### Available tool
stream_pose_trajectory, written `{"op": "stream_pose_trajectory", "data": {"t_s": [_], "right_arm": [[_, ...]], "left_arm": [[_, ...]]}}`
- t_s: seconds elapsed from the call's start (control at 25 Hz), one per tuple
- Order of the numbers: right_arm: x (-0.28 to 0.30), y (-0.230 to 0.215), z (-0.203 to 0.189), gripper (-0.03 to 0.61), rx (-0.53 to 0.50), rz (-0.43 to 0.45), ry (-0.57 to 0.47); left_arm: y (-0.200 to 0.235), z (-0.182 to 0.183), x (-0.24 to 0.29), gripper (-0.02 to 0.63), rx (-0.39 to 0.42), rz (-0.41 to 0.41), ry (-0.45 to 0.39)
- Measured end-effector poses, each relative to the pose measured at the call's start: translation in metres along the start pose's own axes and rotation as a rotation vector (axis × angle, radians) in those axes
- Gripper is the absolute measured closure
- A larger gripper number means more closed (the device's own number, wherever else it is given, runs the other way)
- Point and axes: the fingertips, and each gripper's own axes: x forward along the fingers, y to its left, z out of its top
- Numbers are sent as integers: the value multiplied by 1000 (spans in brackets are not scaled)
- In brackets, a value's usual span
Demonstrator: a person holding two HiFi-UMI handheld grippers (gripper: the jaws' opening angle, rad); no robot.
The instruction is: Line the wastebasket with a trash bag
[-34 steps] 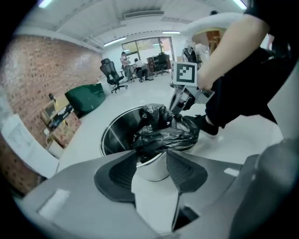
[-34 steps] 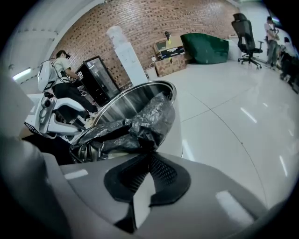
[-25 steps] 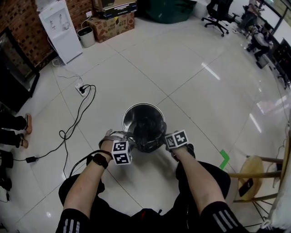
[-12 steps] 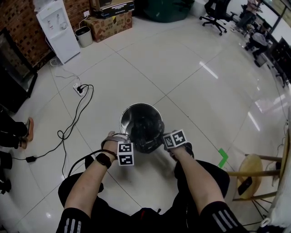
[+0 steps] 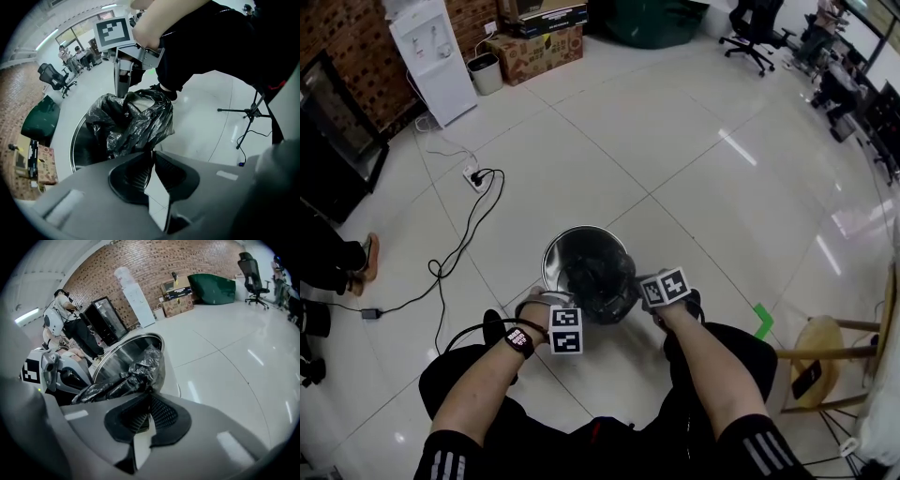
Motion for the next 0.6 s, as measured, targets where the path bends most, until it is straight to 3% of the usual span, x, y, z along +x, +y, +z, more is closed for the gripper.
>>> {"op": "stream_pose_trajectory", "data": {"t_s": [0.12, 0.24, 0.32, 0.4, 0.52, 0.6], "right_arm": [[2, 4, -8, 566, -7, -8, 4], [2, 2, -11, 532, -24, -19, 21], [0, 1, -11, 467, -33, -20, 38], [-3, 2, -9, 444, -37, -10, 41], [-9, 5, -4, 436, -54, -10, 41], [-12, 8, -3, 428, -67, -7, 48]], "left_arm": [[0, -1, -4, 567, -40, 45, -6], [3, -7, -16, 430, -66, 81, -6], [6, -15, -26, 415, -86, 108, 13], [12, -17, -35, 398, -99, 155, 11], [20, 6, -41, 383, -48, 245, -67], [16, 25, -35, 385, 11, 258, -96]]}}
